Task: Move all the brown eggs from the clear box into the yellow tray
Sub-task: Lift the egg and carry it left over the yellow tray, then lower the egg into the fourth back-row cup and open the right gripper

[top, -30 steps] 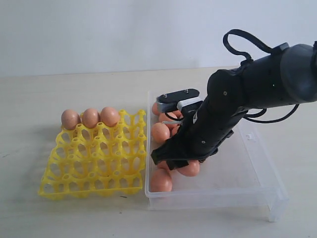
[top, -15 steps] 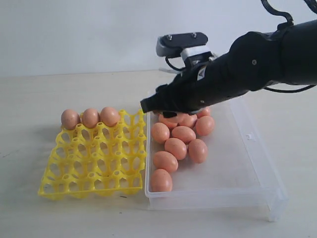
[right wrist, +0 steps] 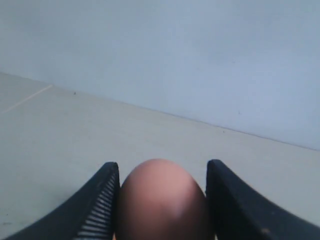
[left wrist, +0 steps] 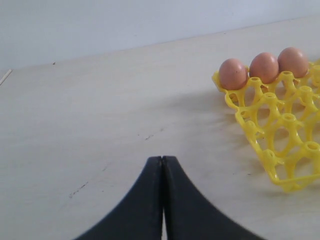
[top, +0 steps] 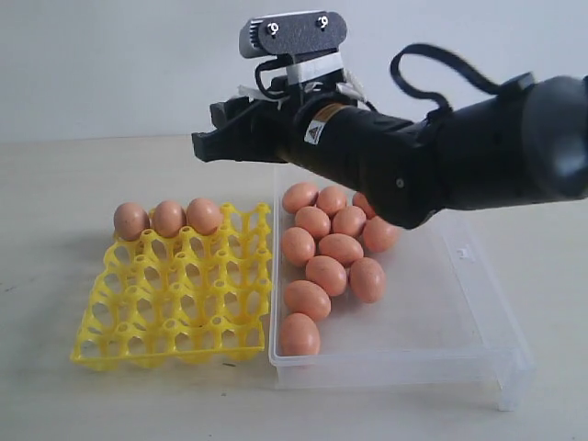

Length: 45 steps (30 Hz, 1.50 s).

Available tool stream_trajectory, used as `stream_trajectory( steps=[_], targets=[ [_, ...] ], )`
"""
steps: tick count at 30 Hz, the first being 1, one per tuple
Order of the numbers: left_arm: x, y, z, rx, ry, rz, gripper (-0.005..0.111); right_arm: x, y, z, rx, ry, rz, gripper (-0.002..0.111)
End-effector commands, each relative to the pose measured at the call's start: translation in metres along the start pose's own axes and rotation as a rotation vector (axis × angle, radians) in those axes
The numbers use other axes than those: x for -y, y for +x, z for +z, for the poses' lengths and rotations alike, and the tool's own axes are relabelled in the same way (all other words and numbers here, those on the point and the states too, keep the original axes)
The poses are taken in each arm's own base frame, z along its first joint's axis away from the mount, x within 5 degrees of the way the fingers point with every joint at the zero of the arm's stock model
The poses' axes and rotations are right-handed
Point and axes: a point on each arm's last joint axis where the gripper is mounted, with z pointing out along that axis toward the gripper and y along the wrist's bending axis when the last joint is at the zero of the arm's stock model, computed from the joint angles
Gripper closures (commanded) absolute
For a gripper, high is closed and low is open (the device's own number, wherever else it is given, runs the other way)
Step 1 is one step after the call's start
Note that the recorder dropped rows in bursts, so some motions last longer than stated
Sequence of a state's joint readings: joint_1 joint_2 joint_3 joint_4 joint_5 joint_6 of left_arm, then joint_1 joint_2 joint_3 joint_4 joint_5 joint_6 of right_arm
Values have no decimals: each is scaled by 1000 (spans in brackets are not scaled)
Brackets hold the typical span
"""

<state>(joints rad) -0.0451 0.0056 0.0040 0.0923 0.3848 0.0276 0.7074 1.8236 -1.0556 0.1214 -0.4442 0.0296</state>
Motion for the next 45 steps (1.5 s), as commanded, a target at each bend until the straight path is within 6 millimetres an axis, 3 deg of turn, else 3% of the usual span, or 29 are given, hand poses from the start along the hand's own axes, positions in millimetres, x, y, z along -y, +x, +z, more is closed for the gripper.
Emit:
stream_trajectory(
  steps=[1,9,15,21,29,45],
  targets=[
    [0,-2,-1,16,5,-8,107,-1,18,21,75,-29,-1,108],
    [0,-2,-1,16,5,-8,107,-4,47,56,42,-74,-78,108],
    [0,-2,-1,16,5,-8,107,3,63,71,38,-51,-57,108],
    [0,-2,-1,16,5,-8,107,15,84,77,-5,-15,-37,108],
    [0,-2,-1,16,5,-8,107,35,97,81,-27,27,-33,108],
    [0,-2,-1,16,5,-8,107,40,109,89,-60,25,-50,108]
  ],
)
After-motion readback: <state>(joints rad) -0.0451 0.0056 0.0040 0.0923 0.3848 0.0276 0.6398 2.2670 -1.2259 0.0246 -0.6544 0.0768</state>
